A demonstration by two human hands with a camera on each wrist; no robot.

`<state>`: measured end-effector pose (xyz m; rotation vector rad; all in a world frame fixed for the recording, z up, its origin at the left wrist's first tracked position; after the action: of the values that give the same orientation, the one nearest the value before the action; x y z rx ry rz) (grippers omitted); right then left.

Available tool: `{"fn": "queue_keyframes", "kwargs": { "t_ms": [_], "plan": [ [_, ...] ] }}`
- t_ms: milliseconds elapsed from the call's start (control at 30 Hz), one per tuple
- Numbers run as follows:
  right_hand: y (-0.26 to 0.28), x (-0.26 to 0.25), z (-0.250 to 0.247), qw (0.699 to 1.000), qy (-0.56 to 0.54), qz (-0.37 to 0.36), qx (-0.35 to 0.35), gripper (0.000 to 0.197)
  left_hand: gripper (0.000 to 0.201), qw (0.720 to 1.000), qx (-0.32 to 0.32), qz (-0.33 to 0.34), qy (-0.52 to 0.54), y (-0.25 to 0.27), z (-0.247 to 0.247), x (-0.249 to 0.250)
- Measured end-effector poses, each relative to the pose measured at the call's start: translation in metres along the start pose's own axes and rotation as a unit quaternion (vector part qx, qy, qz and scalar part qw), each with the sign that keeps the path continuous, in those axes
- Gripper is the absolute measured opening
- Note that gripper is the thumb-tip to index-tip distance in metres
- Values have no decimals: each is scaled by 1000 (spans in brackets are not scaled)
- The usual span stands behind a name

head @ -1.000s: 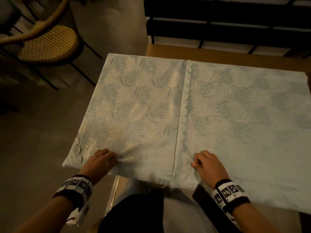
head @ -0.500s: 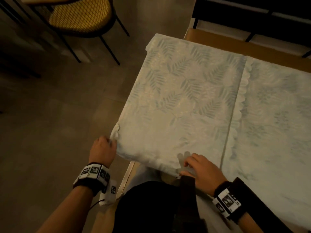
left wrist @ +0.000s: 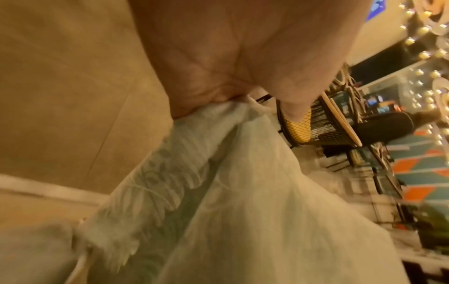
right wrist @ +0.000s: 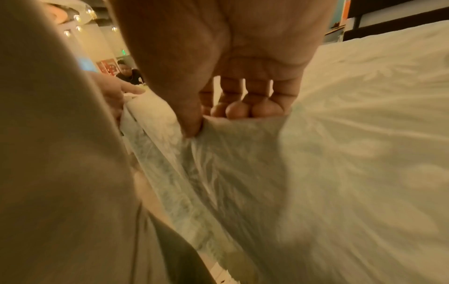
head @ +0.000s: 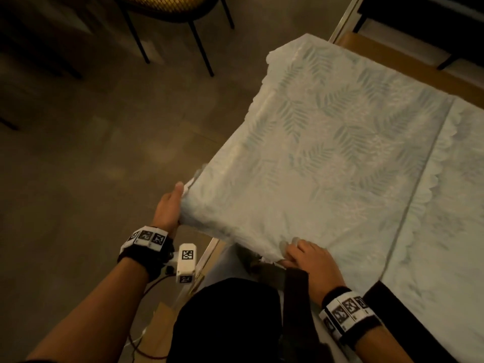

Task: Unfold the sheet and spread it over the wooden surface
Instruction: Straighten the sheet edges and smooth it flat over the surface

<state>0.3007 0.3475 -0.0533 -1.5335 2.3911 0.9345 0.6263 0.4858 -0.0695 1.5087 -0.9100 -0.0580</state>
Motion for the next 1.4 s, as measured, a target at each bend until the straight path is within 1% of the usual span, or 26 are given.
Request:
{"fn": "queue_keyframes", "kwargs": {
  "t_ms": [33, 67, 100, 133, 167, 200, 233, 333, 400, 467, 533, 633, 700, 766, 833, 933, 1000, 1100, 1166, 1266, 1333, 1400],
  "plan": [
    [-1, -1, -4, 1000, -8, 2, -12, 16, 41, 999, -19, 31, -35, 0, 2, 3],
    [-2, -4, -9, 1000, -16, -1, -21, 18, 37, 991, -15, 71, -109, 2, 2, 5],
    [-4, -8, -14, 999, -23, -7, -26, 23, 28, 976, 12, 108, -186, 2, 1, 6],
    [-12, -13, -21, 999, -18, -14, -25, 26, 23, 954, 53, 139, -261, -2, 0, 6],
    [-22, -20, -28, 999, -11, -24, -21, 29, 21, 934, 81, 158, -310, -2, 0, 6],
    [-34, -29, -32, 999, -3, -37, -18, 32, 23, 924, 92, 166, -332, -1, -2, 6],
    [-49, -39, -36, 998, 8, -58, -10, 37, 24, 920, 97, 173, -338, -2, -4, 6],
    [-100, -76, -45, 993, 35, -114, 13, 52, 26, 925, 98, 180, -320, -5, -16, 2],
    [-133, -99, -46, 988, 67, -141, 1, 61, 27, 933, 106, 185, -290, -9, -25, 4],
    [-155, -115, -45, 983, 96, -156, -17, 59, 28, 947, 108, 169, -250, -15, -33, 1],
    [-168, -122, -42, 979, 118, -165, -27, 46, 28, 957, 101, 153, -223, -22, -39, -3],
    [-177, -128, -37, 980, 112, -164, -15, 19, 30, 966, 80, 151, -192, -39, -49, -6],
    [-178, -132, -31, 983, 94, -155, -7, 11, 36, 973, 74, 120, -181, -60, -59, -12],
    [-178, -133, -28, 986, 75, -147, 11, 11, 38, 978, 55, 81, -185, -81, -64, -21],
    [-178, -132, -29, 988, 63, -138, 20, 10, 40, 974, 40, 58, -215, -96, -63, -28],
    [-182, -132, -28, 990, 45, -134, -10, 14, 42, 958, 39, 45, -280, -108, -56, -35],
    [-184, -131, -29, 990, 39, -132, -22, 15, 39, 949, 53, 32, -311, -113, -53, -37],
    [-186, -130, -34, 990, 18, -137, -25, 15, 36, 939, 91, -17, -330, -125, -61, -38],
    [-183, -126, -38, 988, -23, -147, -35, 17, 36, 933, 114, -46, -338, -129, -67, -36],
    [-178, -113, -45, 984, -89, -148, -31, 18, 36, 927, 150, -62, -338, -131, -79, -25],
    [-172, -101, -50, 980, -134, -143, -23, 18, 37, 929, 156, -66, -328, -134, -82, -20],
    [-167, -87, -56, 976, -168, -137, -17, 19, 39, 937, 141, -80, -310, -137, -76, -18]
  ]
}}
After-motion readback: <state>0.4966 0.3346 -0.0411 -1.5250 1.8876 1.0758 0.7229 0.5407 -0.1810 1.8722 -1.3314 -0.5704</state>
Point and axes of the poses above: each hand's wrist, its own y-axis away from the middle knuckle, its own z-axis out of the palm, x = y × z, the point moved 3 cm from there along -y, towards the middle knuckle, and after that the axes turned 12 degrees about -z, right-handed, at the moved point
